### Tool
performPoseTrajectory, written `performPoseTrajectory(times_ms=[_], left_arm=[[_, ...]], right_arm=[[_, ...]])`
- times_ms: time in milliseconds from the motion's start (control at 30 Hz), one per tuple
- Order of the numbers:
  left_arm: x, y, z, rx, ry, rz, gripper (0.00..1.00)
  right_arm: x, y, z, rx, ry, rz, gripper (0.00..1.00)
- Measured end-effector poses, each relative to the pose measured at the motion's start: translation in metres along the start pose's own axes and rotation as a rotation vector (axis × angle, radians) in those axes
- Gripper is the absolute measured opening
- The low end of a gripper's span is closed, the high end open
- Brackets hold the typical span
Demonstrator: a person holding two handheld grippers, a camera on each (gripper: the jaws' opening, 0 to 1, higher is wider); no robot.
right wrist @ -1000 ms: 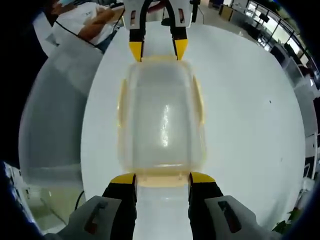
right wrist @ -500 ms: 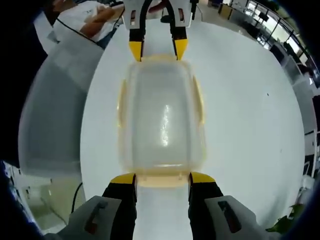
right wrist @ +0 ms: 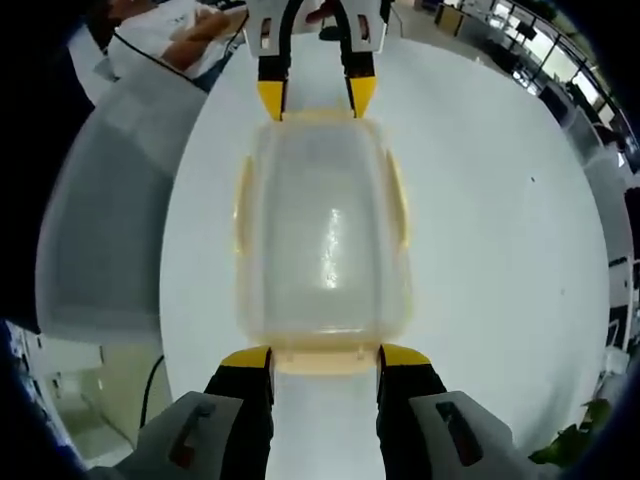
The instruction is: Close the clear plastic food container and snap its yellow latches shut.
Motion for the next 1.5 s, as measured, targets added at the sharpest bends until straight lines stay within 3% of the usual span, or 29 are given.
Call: performPoseTrajectory(times_ms=[600, 1500], left_arm=[[-0.001, 0.011, -0.001, -0.025, -0.008, -0.016, 0.38], [0.004, 0.005, -0.011, -0.035, 0.007, -0.024, 0.38]], right_arm=[[-0.002, -0.008, 0.004, 0.011, -0.004, -0.016, 0.39], [-0.005, -0.013, -0.007, 0.029, -0.011, -0.002, 0.39]])
Point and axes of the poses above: the point that each gripper's makers call its tool centre point, and the gripper's own axes: z roughly backward along the fingers, x roughly to its right, y roughly out of its top, the point moved 7 cm from there along z, roughly backward along the fingers, and after that the axes turned 6 degrees about x, right-handed, at the moved point
